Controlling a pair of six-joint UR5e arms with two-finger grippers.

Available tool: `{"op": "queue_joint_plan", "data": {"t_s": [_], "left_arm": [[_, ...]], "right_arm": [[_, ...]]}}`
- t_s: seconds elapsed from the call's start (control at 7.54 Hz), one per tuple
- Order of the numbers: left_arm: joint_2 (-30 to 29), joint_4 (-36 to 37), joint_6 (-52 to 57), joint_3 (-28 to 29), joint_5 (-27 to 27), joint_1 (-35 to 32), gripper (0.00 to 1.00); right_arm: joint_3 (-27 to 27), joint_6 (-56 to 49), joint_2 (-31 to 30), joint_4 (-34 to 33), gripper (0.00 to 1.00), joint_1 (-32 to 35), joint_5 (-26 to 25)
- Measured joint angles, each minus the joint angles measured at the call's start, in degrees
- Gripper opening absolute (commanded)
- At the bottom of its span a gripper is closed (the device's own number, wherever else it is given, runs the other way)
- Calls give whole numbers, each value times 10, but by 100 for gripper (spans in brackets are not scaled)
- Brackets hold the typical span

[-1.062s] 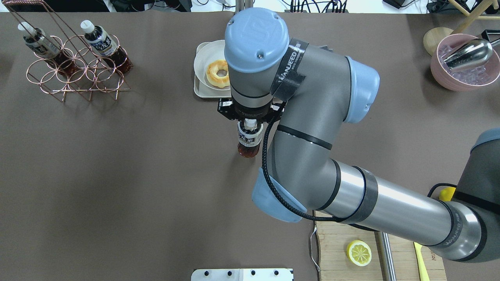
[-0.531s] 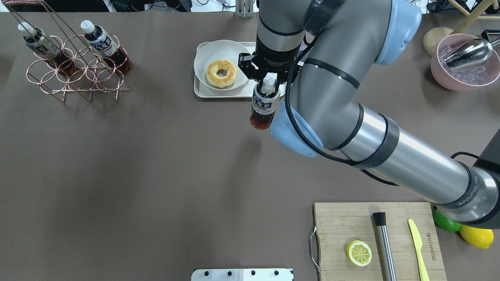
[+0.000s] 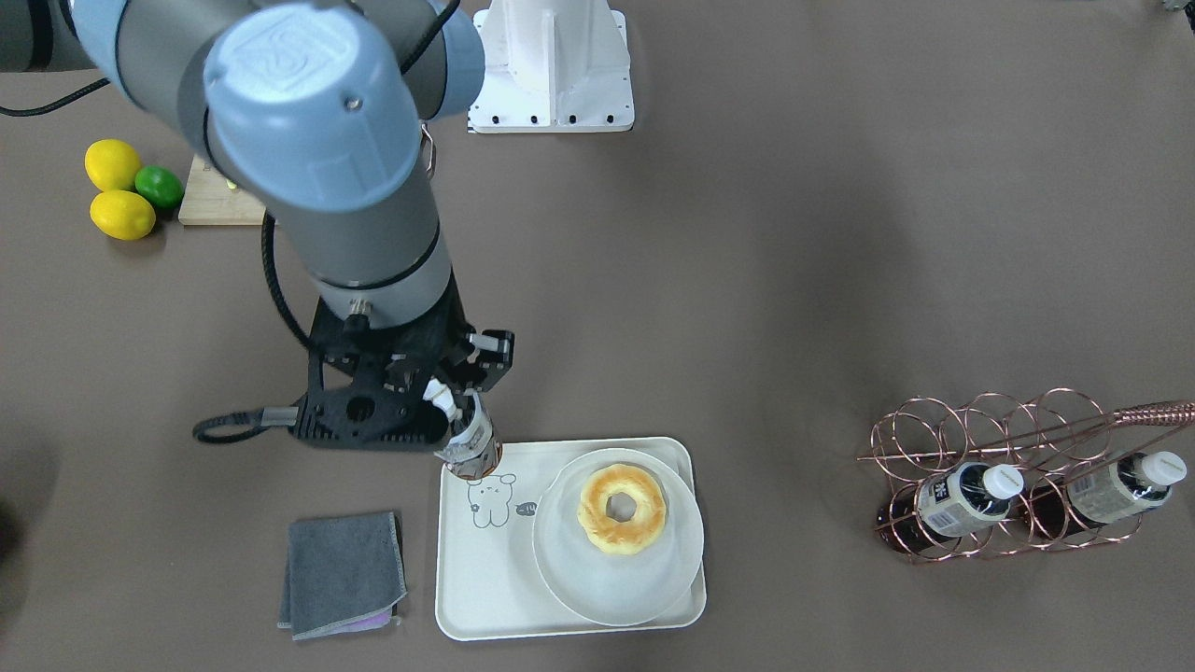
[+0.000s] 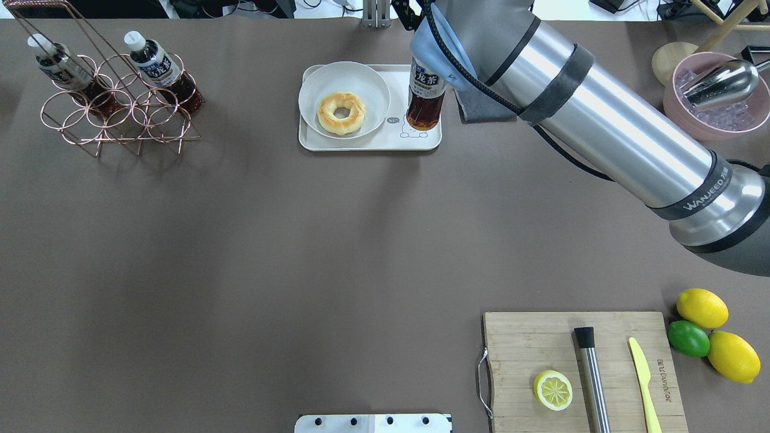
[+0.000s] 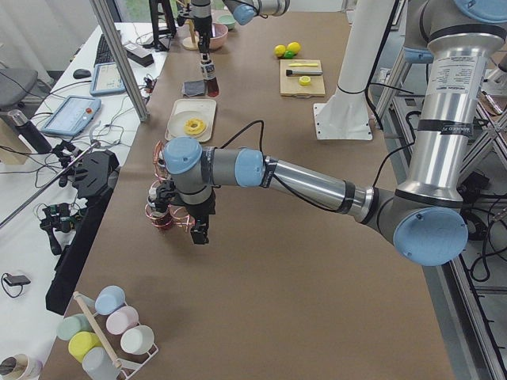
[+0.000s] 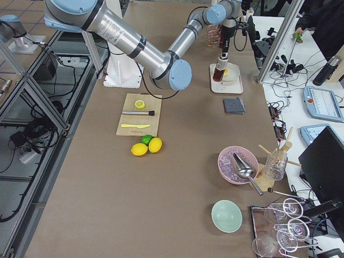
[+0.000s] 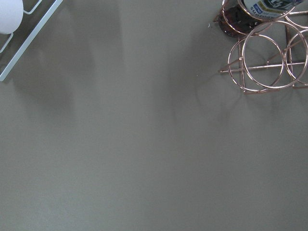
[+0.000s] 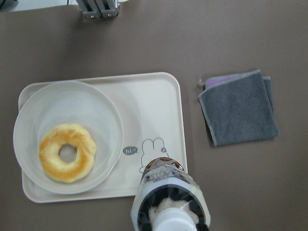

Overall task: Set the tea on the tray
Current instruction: 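Lift the tea bottle with the right gripper onto the white tray, then lower the bottle onto the tray beside the donut bowl and open the right gripper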

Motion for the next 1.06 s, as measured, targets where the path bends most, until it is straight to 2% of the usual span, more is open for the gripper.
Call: {"op": "queue_joint_plan", "data": {"t_s": [0.27, 0.4, 0.8, 1.06], "left_arm": [[-14, 0, 0, 14, 0, 0, 98], [-22, -1, 0, 22, 0, 1, 98], [-48, -3, 1, 49, 0, 1, 98], [-60, -4, 2, 62, 0, 1, 98]], "right_arm": [[-105, -12, 13, 95, 0, 18, 5], [-131, -15, 18, 114, 0, 20, 5], [-185, -25, 28, 173, 0, 17, 2], [-199, -25, 29, 194, 0, 10, -3]]}}
